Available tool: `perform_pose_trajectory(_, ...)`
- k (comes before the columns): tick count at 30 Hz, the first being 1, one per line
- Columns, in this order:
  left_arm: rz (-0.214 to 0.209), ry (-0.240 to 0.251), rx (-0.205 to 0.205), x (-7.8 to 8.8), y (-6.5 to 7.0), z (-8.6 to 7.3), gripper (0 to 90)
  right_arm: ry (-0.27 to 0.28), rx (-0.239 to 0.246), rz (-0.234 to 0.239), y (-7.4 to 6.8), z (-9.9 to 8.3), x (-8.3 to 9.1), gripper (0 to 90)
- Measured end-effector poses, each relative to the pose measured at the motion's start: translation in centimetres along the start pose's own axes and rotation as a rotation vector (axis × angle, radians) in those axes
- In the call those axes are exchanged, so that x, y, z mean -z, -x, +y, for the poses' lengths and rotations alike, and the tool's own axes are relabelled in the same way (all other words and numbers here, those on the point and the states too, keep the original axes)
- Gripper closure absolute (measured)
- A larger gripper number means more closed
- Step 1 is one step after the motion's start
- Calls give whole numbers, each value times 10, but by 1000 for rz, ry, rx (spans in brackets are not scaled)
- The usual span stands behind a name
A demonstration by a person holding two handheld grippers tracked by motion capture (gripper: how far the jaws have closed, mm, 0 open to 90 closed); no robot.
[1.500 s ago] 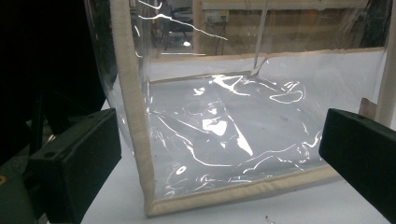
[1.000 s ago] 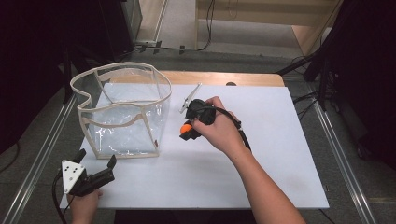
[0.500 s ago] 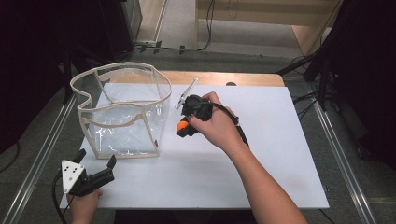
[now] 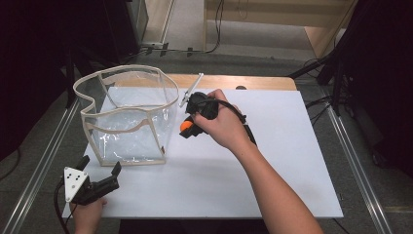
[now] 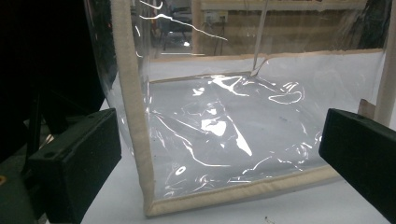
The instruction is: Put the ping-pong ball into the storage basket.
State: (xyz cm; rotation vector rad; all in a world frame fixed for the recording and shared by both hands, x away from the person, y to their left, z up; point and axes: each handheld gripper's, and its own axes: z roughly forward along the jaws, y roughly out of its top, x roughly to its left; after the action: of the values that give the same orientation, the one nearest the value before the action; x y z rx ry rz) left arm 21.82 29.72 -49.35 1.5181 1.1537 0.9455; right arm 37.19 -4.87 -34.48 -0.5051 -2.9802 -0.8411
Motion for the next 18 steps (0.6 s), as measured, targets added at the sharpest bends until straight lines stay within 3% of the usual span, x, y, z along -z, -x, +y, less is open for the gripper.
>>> perform_pose_trajectory(18, 0, -1, 0, 0, 0, 0, 0, 13, -1, 10, 7, 6, 13, 479)
